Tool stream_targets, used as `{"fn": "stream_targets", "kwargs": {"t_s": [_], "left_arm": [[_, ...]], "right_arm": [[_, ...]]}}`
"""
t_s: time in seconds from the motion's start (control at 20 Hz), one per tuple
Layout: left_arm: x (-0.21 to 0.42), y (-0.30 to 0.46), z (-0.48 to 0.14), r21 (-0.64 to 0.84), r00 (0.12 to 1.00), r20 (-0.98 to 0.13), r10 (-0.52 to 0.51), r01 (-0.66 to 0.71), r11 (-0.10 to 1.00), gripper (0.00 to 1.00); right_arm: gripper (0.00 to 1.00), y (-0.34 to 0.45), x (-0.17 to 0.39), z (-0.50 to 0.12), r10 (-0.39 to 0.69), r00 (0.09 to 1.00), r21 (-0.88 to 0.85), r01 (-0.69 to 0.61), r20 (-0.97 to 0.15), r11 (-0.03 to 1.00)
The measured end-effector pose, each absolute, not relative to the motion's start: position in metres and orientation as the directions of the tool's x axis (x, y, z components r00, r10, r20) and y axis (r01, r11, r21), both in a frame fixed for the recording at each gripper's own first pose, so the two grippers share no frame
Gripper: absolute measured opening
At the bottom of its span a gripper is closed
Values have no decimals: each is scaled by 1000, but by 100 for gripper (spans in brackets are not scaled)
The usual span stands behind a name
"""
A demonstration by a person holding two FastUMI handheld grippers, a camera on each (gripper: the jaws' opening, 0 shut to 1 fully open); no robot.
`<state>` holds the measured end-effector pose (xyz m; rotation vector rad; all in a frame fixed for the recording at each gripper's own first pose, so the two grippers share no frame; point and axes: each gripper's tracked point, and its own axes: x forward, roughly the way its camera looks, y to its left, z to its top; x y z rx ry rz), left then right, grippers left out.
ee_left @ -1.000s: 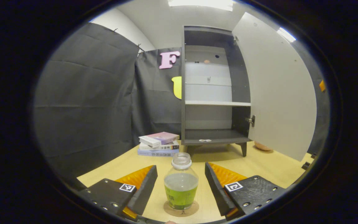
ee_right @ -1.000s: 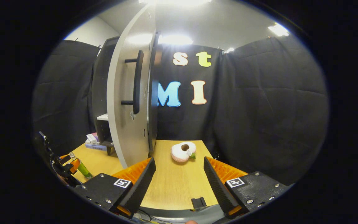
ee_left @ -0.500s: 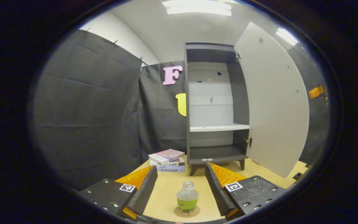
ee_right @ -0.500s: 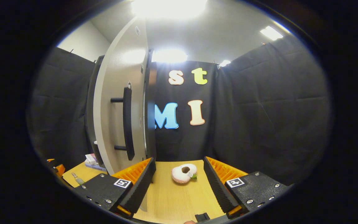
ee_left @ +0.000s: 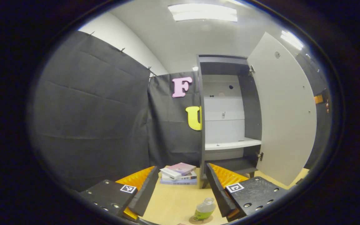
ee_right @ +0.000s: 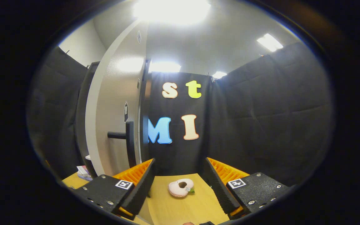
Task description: Open the cabinet door with the right hand, grasp the bottle in the cabinet with the left hand and place it on the coaster, then close the cabinet door with the right hand.
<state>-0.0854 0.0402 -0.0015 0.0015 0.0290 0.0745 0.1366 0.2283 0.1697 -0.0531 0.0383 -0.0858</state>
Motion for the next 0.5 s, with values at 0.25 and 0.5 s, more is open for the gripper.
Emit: {"fn": "stream_targets", "kwargs": {"t_s": [0.25, 0.5], "left_arm": [[-61, 57, -7, -3, 998, -38, 43, -43, 999, 88], [-39, 64, -10, -5, 1000, -26, -8, 7, 1000, 88]], "right_arm": [[89, 253, 135, 165, -58, 996, -11, 58, -60, 998], [89, 293, 127, 164, -11, 997, -5, 11, -72, 1000]]}}
